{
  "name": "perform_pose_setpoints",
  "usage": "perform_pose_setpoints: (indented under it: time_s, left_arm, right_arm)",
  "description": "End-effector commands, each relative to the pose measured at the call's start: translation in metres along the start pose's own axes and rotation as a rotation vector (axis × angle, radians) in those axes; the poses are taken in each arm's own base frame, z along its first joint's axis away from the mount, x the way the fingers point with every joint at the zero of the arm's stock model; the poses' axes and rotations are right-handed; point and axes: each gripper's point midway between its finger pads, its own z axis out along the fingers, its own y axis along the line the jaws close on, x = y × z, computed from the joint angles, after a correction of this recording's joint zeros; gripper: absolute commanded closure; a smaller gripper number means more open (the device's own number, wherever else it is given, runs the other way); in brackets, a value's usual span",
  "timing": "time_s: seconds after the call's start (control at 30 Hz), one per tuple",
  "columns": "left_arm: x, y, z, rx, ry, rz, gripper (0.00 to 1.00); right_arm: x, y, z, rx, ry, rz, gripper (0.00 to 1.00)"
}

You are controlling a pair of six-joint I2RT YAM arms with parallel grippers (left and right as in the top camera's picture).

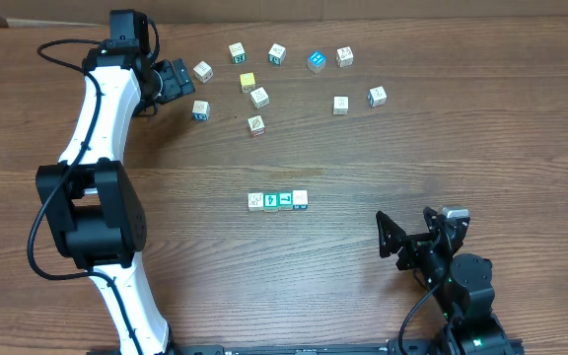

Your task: Form a circle

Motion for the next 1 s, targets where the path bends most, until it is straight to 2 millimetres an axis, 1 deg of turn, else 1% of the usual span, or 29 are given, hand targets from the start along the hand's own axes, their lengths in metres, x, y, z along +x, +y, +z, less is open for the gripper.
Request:
perform_pose_setpoints:
  time_s: [0.0,0.47,0.73,0.97]
  left_arm:
    - [-0.004,-0.006,-0.005,0.013,-0.015,-0.014,0.0]
    - [-0.004,-0.006,-0.005,0.013,-0.015,-0.014,0.0]
    - [-0.004,-0.006,-0.005,0.013,-0.015,-0.014,0.0]
    - [-0.004,-0.006,-0.005,0.013,-0.015,-0.014,0.0]
  right_arm:
    - [-0.003,0.0,-0.001,-0.002,-0.023,-0.008,0.0]
    - [-0.028,0.008,-0.011,-0.036,-0.141,-0.018,0.0]
    - [-0.033,0.008,-0.013,-0.03,-0.166,-0.019,0.0]
    - [-0.033,0.008,-0.014,-0.032,-0.166,-0.019,0.0]
